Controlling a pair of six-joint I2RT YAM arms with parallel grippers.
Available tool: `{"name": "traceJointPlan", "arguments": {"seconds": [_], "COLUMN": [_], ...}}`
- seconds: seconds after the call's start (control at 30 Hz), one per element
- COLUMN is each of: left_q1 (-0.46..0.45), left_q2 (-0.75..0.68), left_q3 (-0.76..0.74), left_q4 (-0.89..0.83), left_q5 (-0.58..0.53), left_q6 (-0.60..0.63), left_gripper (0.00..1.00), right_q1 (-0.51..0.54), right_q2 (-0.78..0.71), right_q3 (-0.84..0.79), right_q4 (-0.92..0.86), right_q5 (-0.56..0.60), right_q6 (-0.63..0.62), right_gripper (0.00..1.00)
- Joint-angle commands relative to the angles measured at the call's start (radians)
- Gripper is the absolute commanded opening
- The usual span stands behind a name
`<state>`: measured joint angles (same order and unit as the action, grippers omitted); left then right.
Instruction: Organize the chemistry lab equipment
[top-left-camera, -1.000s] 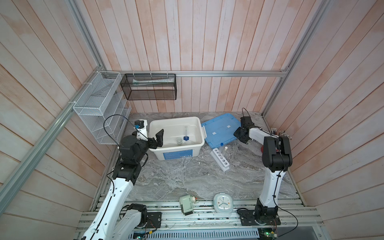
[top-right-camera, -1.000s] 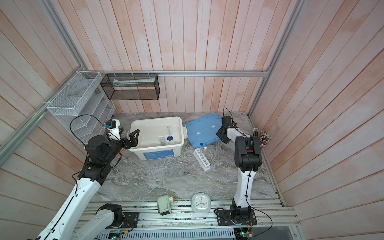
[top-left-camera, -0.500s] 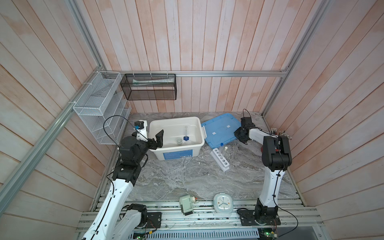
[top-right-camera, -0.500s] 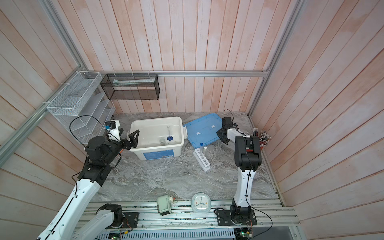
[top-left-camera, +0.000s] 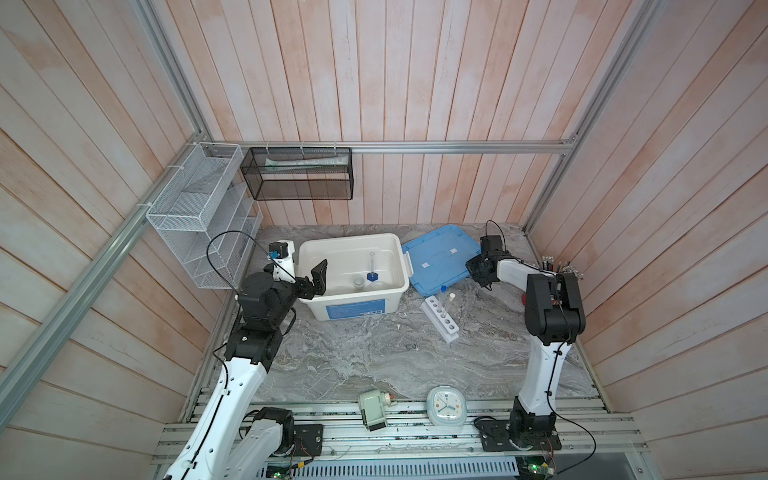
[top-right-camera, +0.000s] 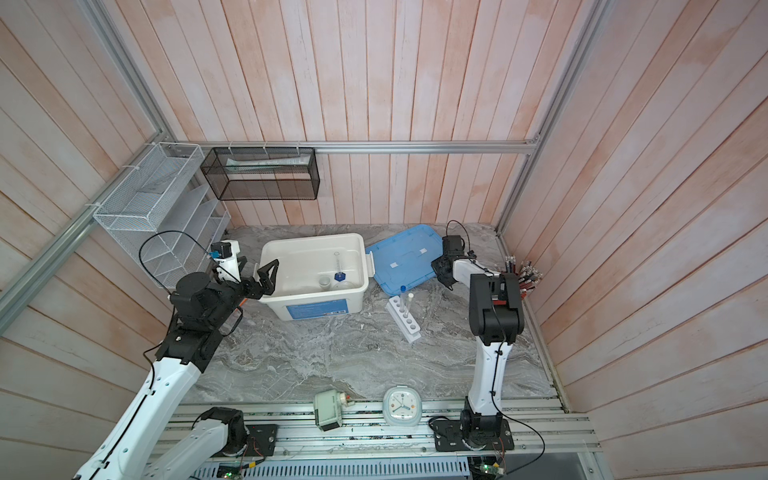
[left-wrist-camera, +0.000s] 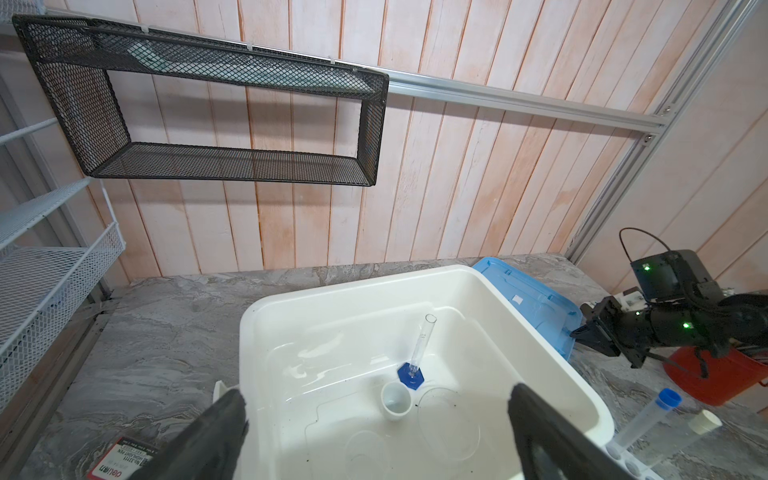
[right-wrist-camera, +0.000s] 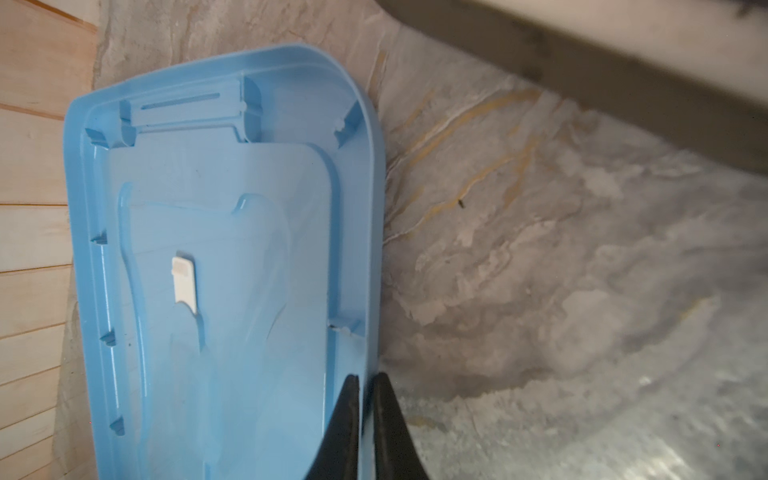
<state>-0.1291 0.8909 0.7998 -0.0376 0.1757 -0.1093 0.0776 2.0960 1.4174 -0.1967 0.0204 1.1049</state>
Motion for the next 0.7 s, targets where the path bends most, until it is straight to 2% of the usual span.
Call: {"name": "traceJointPlan", "arguments": {"seconds": [0.0, 0.33, 0.43, 0.5, 0.6, 0.67], "left_q1": [0.005, 0.005, 0.005, 0.005, 0.005, 0.005], "left_q2": [-0.01, -0.004, 0.004, 0.008, 0.01, 0.009], "left_q3": [-0.017, -0.012, -0.007, -0.003, -0.001, 0.0], "left_q4": [0.004, -0.007, -0.009, -0.011, -0.018, -0.022], "left_q5": [0.008, 0.013, 0.022, 0.026, 0.027, 0.023], "left_q6": [0.0, 0.002, 0.002, 0.003, 0.008, 0.011], "left_gripper": [1.0, 1.0, 1.0, 1.0, 1.0, 1.0], "right_q1": [0.014, 0.01, 0.013, 0.01, -0.005, -0.025], "right_q2": [-0.032, -0.008, 0.009, 0.015, 0.012, 0.027], "right_q3": [-0.01, 0.072, 0.122, 0.142, 0.158, 0.204], "right_q4": [0.036, 0.031, -0.011, -0.038, -0.071, -0.103], "right_q5": [-0.004, 0.004, 0.009, 0.018, 0.045, 0.02], "right_q6": [0.052, 0.043, 0.005, -0.024, -0.061, -0.126], "right_gripper": [0.11, 0.1, 0.11, 0.16, 0.29, 0.36]}}
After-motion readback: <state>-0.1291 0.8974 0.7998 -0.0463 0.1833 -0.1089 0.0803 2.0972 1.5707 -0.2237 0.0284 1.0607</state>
